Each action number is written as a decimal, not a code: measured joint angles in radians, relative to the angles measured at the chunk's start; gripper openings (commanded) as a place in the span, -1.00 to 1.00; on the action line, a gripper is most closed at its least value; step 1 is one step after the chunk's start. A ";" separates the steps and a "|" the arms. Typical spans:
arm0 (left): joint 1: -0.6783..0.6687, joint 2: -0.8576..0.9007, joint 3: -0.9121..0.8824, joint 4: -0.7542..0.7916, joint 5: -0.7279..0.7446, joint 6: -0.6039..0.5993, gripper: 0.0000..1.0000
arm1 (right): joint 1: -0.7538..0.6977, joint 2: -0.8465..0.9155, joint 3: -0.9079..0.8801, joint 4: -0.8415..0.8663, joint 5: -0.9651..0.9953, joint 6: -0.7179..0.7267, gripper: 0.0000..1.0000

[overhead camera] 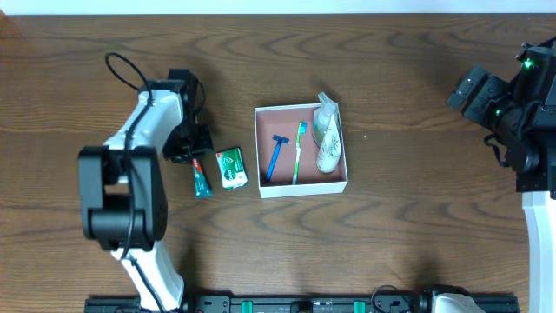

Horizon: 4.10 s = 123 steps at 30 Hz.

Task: Pack container
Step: 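Place the toothpaste tube into the box next to the toothbrush, then grasp the green Dettol soap box with the left gripper, then lay the soap box into the front of the box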

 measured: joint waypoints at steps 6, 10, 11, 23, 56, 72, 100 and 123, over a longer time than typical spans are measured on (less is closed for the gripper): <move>-0.068 -0.270 0.054 0.009 0.082 -0.001 -0.70 | 0.000 0.000 0.000 0.000 0.000 0.000 0.98; -0.186 -0.364 0.070 0.027 0.119 -0.003 -0.70 | 0.000 0.000 0.000 0.000 0.000 0.000 0.99; -0.217 -0.367 0.070 0.040 0.124 -0.004 -0.70 | 0.000 0.000 0.000 0.000 0.000 0.000 0.98; -0.503 -0.173 0.010 0.312 0.058 -0.116 -0.70 | 0.000 0.000 0.000 0.000 0.000 0.000 0.99; -0.441 -0.449 0.058 0.136 -0.039 -0.041 0.50 | 0.000 0.000 0.000 0.000 0.000 0.000 0.99; -0.209 -0.172 -0.125 0.081 -0.026 -0.079 0.74 | 0.000 0.000 0.000 0.000 0.000 0.000 0.99; -0.210 0.009 -0.119 0.144 0.103 -0.082 -0.17 | 0.000 0.000 0.000 0.000 0.000 0.000 0.99; -0.507 -0.269 -0.045 0.254 0.053 -0.105 -0.07 | 0.000 0.000 0.000 0.000 0.000 0.000 0.99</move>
